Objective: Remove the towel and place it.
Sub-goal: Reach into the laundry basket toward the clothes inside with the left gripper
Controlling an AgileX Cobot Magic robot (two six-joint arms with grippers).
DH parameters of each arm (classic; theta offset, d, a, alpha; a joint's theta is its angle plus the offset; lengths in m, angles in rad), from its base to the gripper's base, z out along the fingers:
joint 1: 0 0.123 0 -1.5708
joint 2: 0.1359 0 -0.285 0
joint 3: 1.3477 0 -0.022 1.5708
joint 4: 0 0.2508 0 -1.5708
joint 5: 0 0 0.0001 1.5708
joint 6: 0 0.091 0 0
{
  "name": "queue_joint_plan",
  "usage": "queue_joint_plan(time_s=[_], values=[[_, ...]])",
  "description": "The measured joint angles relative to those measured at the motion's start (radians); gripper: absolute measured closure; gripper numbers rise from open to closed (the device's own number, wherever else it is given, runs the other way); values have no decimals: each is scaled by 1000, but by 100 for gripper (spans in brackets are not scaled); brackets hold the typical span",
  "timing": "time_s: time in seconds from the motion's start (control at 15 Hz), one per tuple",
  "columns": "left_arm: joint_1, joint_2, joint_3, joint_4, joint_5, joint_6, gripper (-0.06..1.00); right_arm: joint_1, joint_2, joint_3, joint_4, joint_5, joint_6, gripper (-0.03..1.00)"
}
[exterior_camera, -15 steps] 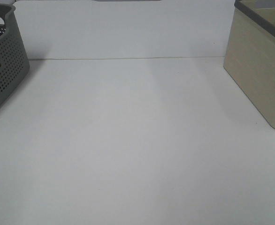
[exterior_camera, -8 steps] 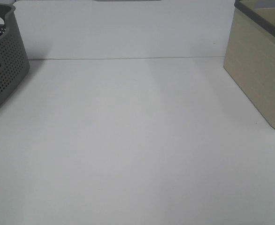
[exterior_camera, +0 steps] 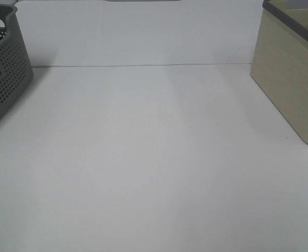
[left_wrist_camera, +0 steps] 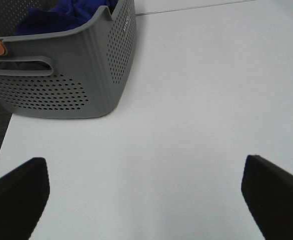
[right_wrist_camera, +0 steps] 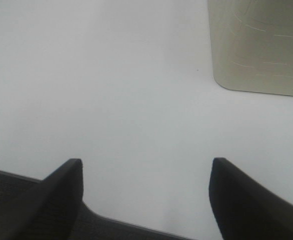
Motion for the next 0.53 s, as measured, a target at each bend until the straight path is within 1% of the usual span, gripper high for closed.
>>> queue_joint_plan(time_s=[0.53], values=[[0,0,0,0,0,0,-5,0,0,0,0,0,0,27]])
